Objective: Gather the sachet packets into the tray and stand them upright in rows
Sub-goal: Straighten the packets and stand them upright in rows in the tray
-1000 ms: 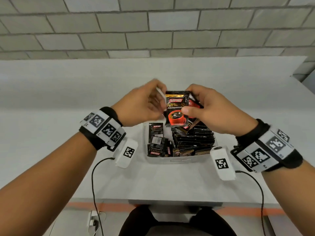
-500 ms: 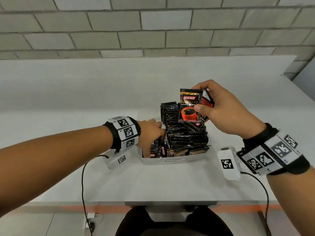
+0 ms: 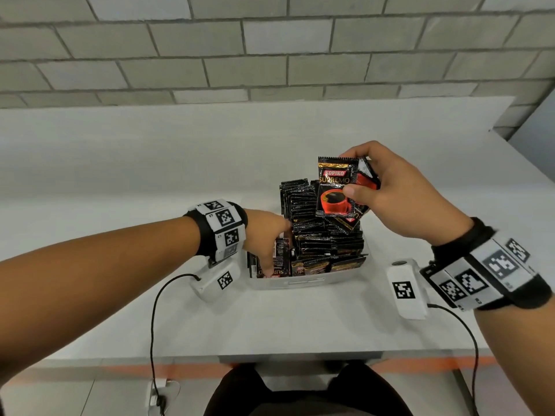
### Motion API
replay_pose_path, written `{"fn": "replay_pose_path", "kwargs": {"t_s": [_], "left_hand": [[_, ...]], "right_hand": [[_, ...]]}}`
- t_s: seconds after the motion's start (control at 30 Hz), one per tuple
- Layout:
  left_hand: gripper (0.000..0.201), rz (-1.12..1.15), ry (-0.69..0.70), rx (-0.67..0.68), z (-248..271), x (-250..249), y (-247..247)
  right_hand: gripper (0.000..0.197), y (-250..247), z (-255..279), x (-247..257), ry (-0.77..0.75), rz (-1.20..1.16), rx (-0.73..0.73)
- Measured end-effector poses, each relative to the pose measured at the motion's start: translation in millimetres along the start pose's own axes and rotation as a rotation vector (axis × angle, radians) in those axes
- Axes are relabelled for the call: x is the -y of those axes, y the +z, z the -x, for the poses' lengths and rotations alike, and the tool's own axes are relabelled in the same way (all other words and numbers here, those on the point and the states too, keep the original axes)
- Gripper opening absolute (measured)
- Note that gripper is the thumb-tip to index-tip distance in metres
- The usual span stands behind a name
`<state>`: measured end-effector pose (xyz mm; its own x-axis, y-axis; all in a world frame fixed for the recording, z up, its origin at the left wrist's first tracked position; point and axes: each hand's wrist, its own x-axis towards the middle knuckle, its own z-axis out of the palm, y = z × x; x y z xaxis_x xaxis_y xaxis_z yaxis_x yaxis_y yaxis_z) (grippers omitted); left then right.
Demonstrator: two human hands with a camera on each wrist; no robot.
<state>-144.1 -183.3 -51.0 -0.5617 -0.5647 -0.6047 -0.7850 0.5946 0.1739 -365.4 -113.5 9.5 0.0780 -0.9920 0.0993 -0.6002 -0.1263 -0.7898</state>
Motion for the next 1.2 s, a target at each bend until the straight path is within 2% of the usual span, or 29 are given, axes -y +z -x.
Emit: {"fn": "replay_pose_path", "kwargs": {"t_s": [0.13,0.23,0.3,0.33,0.47,0.5,0.57,0.63,0.67,0.77,0.83,0.9,0.97,1.03,1.1,1.13,1.2], "left_hand": [[0.073,-0.055,0.021,-0.010,3.5,-2.0,0.0],[0.055,-0.039,0.021,-0.028,8.9,4.4,-10.7],[0.034,0.008,0.007,-0.071,15.6,13.0,-24.9],[0.030,0.039,-0.007,-0.097,20.6,18.4,-33.7],[0.027,0.187,-0.077,-0.296,47.0,39.4,-63.7],[0.025,0.269,-0.091,-0.365,51.6,43.2,-66.6],[0.021,0.617,-0.070,-0.456,59.7,40.8,-65.7],[0.022,1.000,0.013,-0.459,65.0,26.1,-57.7],[0.025,1.120,0.054,-0.435,65.5,17.5,-52.6],[0.035,1.390,0.154,-0.398,61.8,-7.3,-36.7],[0.043,1.521,0.137,-0.449,57.8,-14.2,-27.5],[0.050,1.626,0.129,-0.472,52.3,-14.2,-19.0],[0.045,1.705,0.173,-0.437,51.1,-15.6,-13.6],[0.036,1.724,0.168,-0.415,48.9,-16.4,-11.1],[0.041,1.647,0.109,-0.440,46.2,-12.0,-12.1],[0.045,1.514,0.076,-0.450,44.8,-7.2,-13.8],[0.035,0.971,0.007,-0.440,45.4,3.7,-20.0]], "right_hand": [[0.037,0.7,1.0,-0.2,0.003,0.005,0.014],[0.037,1.2,-0.9,-2.2,0.003,0.018,0.004],[0.033,1.2,-3.4,-5.1,-0.005,0.022,-0.031],[0.031,1.6,-4.2,-4.5,-0.014,0.027,-0.059],[0.024,6.6,-5.5,10.6,-0.052,-0.048,-0.098],[0.022,8.4,-4.8,15.4,-0.054,-0.106,-0.067],[0.021,12.7,-2.8,22.7,-0.048,-0.205,0.015],[0.020,19.5,-1.3,29.7,-0.020,-0.220,0.086],[0.020,24.4,-0.6,32.4,0.001,-0.216,0.103],[0.022,39.3,-2.9,33.3,0.023,-0.067,0.039],[0.025,46.9,-5.0,31.4,0.015,0.056,-0.044],[0.030,50.6,-6.2,29.2,0.012,0.037,-0.056],[0.037,53.6,-6.5,28.3,0.011,-0.091,-0.005],[0.046,55.9,-7.2,25.9,0.013,-0.162,0.050],[0.047,56.2,-8.6,22.2,0.017,-0.106,0.079],[0.046,55.4,-9.3,19.9,0.020,-0.073,0.088],[0.046,51.8,-10.8,15.3,0.025,-0.010,0.075]]}}
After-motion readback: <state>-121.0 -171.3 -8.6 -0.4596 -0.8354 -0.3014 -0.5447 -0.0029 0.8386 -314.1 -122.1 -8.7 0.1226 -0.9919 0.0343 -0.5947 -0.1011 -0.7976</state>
